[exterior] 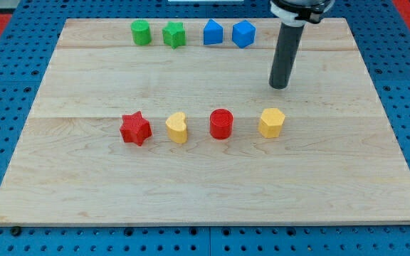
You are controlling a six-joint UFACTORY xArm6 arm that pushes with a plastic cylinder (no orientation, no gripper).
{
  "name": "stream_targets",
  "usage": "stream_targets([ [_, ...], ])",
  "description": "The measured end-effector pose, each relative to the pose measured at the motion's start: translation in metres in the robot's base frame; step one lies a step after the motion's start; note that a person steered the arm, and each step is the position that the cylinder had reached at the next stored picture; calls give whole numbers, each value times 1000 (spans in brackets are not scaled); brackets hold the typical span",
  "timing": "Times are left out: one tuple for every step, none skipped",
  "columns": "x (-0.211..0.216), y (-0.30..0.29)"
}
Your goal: Slightly move the red circle towards the yellow heart
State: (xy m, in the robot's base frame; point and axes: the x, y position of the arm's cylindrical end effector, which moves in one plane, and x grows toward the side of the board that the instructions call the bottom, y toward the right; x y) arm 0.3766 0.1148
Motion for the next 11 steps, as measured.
stream_targets([
  [17, -20],
  [41, -42],
  [63, -61],
  [85, -66],
  [94, -53],
  [94, -56],
  [94, -71],
  [94, -71],
  [89, -66],
  [85, -47],
  [83, -25],
])
